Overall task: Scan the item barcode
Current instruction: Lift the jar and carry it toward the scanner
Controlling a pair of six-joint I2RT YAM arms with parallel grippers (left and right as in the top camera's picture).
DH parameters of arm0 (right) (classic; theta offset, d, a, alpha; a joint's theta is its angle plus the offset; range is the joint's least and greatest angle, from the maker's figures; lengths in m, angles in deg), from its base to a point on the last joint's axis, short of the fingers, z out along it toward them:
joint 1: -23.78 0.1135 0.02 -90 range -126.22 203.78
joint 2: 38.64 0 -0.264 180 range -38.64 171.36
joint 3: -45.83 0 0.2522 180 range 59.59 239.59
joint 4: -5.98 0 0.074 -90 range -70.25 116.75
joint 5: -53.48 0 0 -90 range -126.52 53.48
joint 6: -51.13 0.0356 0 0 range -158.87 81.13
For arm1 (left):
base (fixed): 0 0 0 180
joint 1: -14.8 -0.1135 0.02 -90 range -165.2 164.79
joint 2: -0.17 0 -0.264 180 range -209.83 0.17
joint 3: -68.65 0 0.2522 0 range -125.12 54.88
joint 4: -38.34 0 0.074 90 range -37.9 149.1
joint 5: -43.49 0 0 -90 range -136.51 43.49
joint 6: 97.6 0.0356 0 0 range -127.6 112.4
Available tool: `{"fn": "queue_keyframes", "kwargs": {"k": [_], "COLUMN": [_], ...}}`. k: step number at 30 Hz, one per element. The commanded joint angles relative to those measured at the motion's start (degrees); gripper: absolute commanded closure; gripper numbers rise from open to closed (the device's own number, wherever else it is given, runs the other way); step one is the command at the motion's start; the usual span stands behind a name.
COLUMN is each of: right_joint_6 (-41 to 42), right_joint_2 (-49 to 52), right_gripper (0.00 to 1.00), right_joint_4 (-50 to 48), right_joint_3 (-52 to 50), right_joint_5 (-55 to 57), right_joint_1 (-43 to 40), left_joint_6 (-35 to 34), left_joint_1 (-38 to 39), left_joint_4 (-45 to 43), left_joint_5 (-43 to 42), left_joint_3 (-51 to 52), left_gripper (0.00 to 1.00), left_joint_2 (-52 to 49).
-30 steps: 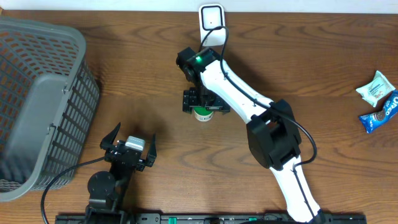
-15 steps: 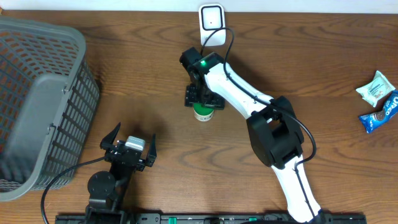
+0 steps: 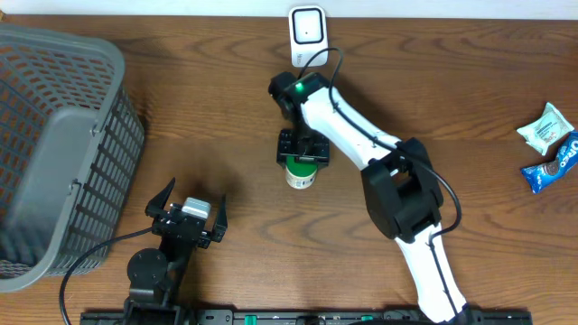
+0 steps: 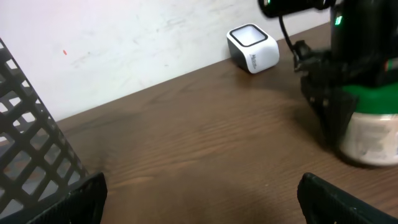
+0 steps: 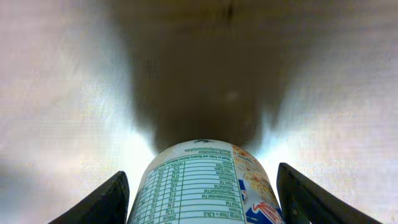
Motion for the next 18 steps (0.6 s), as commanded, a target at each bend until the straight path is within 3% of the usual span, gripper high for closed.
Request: {"fn": "queue_keyframes", "kwargs": {"k": [1, 7, 8, 10, 13, 18], "right_joint_6": [-8.28, -12.48, -14.45, -16.87, -19.89, -19.93], "right_joint_2": [-0.33, -0.33, -0.46, -1.57, -2.89, -4.66], "right_gripper": [0.50, 0.48, 0.51, 0.45, 0.45, 0.44], "right_joint_4": [6.29, 20.37, 20.35, 20.20, 20.22, 20.22], "right_joint_3": [6.54, 15.34, 16.02, 16.17, 16.15, 16.15], "right_joint_5": [-6.80, -6.97, -8.46, -13.81, -19.89, -21.81], "right_joint_1": [-2.56, -5.11, -5.35, -5.55, -5.79, -5.75], "left_joint_6": [0.92, 0.92, 0.92, 0.92, 0.92, 0.92], "left_joint_1": [-0.04, -0.04, -0.04, -0.04, -0.04, -0.04], "left_joint_4": [0.61, 0.61, 0.61, 0.61, 0.61, 0.61], "left_joint_5": [-0.55, -0.55, -0.55, -0.55, -0.55, -0.55], "left_joint_3": [1.66, 1.66, 1.66, 1.66, 1.66, 1.66], "left_gripper": [0.02, 0.02, 0.02, 0.02, 0.02, 0.02], "left_joint_2": [0.15, 0.15, 0.15, 0.15, 0.15, 0.15]}}
